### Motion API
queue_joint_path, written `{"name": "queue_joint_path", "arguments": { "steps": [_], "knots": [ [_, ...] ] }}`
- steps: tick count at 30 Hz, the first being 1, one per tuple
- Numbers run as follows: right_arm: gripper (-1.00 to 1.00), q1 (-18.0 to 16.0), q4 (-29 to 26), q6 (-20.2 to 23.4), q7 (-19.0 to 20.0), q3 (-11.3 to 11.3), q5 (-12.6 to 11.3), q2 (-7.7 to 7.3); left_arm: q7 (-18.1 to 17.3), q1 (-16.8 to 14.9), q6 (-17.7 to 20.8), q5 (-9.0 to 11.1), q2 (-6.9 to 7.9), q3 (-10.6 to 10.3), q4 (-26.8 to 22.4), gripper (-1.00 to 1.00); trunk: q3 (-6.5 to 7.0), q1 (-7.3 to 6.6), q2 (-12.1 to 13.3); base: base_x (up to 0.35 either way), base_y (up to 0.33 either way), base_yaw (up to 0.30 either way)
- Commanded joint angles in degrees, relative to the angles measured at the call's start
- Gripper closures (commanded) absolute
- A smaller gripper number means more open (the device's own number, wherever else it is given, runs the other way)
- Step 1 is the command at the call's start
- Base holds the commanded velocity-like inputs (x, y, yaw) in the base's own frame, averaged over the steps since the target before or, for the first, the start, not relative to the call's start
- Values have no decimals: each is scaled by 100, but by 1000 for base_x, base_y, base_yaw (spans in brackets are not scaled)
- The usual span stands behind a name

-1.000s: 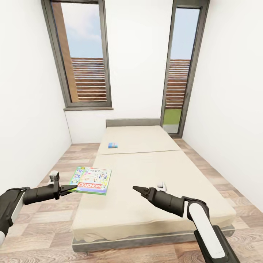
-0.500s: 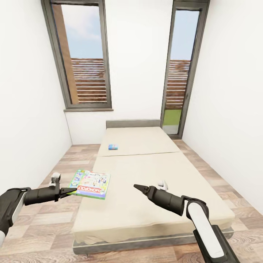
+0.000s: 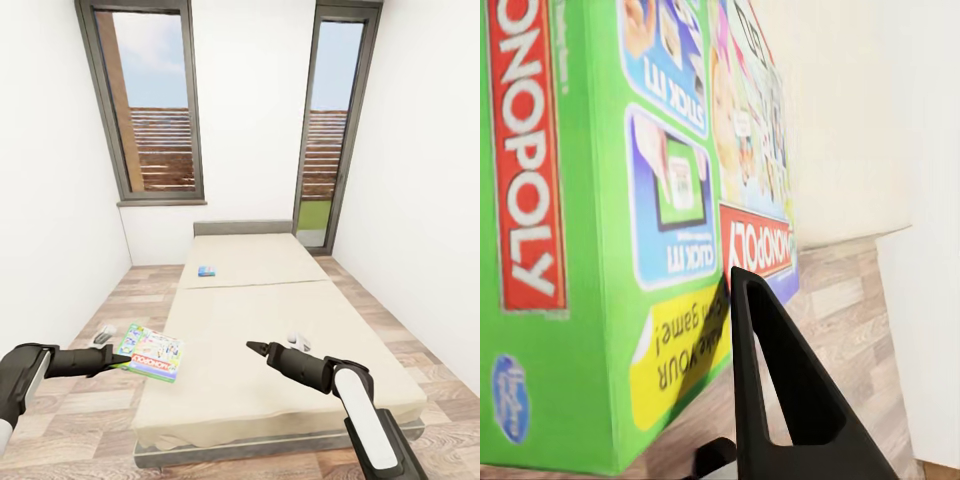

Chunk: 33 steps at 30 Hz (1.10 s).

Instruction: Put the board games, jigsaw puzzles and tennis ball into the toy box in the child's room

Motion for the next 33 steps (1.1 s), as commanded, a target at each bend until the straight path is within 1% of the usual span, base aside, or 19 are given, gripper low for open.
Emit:
{"name": "queue_joint_path", "arguments": {
  "steps": [1,5,16,33],
  "knots": [
    [-100,-4,-6,12,-63,-1,-58,5,-7,-4,46,-22,-5,12,-2,100,12,-23,38,0,0,0],
    [-100,-4,-6,6,-67,-2,-57,9,28,-4,47,-17,-12,13,0,100,84,-111,199,0,0,0],
    [-100,-3,-6,12,-43,6,-66,10,41,-4,48,-20,-158,5,0,100,281,-352,640,0,0,0],
    [-100,-2,-4,13,-42,-6,-58,2,41,-4,48,-21,-169,4,-4,100,587,-726,1322,0,0,0]
  ]
}}
